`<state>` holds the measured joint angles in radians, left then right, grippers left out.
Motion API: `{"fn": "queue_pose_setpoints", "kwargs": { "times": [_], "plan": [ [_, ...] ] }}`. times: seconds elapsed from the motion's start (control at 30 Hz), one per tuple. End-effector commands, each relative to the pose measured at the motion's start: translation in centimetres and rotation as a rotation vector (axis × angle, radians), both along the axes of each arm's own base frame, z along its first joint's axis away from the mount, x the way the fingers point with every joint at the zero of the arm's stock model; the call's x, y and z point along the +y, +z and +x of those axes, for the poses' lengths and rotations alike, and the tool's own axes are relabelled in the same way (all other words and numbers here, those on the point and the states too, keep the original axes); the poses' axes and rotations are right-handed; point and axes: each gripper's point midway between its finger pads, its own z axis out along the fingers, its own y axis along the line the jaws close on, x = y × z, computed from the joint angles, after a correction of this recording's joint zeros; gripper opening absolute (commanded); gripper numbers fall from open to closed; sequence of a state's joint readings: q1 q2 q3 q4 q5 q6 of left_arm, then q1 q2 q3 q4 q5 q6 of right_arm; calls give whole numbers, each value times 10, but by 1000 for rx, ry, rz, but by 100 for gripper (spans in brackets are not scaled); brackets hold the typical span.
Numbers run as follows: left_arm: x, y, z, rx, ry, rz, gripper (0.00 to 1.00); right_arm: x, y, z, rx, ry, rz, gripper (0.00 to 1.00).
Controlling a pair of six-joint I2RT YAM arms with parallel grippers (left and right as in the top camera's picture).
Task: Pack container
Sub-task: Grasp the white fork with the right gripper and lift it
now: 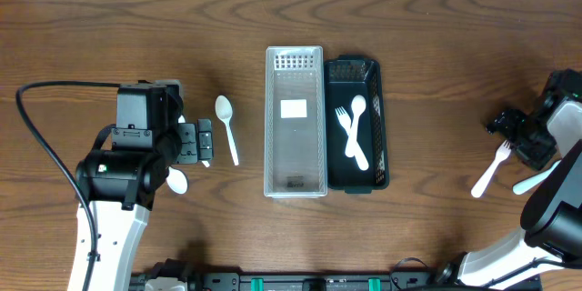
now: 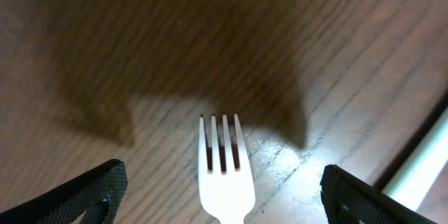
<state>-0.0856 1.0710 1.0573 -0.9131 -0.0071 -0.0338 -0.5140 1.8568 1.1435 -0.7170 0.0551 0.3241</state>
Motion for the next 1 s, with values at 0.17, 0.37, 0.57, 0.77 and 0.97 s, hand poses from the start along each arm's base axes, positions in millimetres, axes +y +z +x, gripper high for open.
{"fn": "queue_pose_setpoints", "kwargs": {
  "times": [0.17, 0.37, 0.57, 0.77, 0.97],
  "plan": [
    [3, 6, 2, -15, 23, 1, 98, 11, -25, -8, -2, 26, 23, 92],
    [3, 6, 2, -15, 23, 1, 98, 13, -28, -7, -16, 28, 31, 91],
    [3, 6, 2, -16, 23, 1, 98, 16, -28, -6, -25, 31, 47, 64],
    [3, 6, 2, -16, 23, 1, 98, 18, -28, -5, -31, 32, 57, 48],
    [3, 6, 2, -16, 23, 1, 98, 18, -28, -5, -29, 32, 59, 44]
  ]
}}
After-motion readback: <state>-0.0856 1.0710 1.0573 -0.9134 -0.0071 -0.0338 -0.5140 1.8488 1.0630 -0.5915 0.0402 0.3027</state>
